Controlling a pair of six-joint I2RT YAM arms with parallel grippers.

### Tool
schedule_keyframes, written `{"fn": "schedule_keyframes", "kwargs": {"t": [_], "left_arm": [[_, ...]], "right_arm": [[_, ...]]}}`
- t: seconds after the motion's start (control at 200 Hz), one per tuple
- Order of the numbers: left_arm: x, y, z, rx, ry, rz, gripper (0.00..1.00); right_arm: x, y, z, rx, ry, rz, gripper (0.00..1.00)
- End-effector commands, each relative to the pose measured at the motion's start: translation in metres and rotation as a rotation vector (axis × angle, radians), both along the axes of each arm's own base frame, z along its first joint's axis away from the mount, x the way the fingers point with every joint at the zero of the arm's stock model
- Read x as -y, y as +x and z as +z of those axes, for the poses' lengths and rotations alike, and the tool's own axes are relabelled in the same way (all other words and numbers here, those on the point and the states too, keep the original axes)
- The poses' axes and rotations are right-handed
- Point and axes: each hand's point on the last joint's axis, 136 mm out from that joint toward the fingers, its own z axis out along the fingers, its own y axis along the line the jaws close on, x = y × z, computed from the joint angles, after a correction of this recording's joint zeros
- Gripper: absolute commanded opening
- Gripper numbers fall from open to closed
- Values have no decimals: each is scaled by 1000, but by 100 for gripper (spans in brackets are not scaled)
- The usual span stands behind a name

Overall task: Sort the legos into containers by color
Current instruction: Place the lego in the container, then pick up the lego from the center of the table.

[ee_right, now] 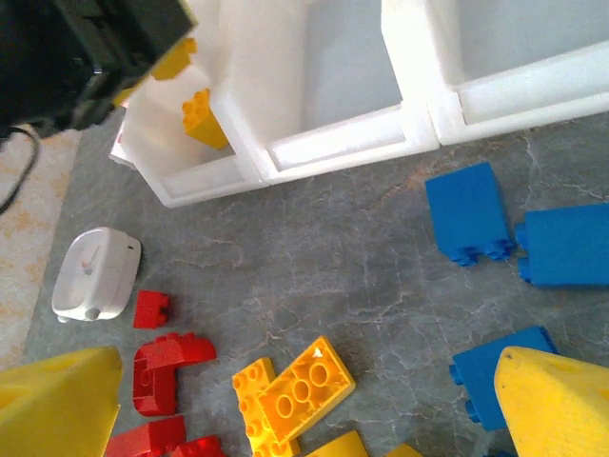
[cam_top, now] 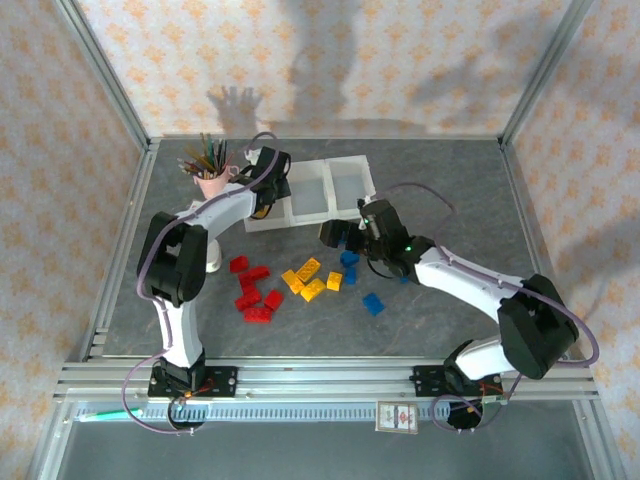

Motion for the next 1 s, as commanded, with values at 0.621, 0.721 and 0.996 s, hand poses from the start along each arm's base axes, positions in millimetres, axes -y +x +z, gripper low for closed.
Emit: {"fn": "schedule_keyframes", "kwargs": {"t": [0.621, 0.721, 0.996], "left_arm": [[42, -84, 33, 6, -84, -209, 68], [58, -111, 25, -33, -55, -273, 69], [95, -171, -10, -149, -20, -430, 73]], "right_arm": [[26, -25, 14, 13, -16, 8, 100], [33, -36, 4, -16, -25, 18, 100], [47, -63, -17, -69, -10, 38, 100]]}}
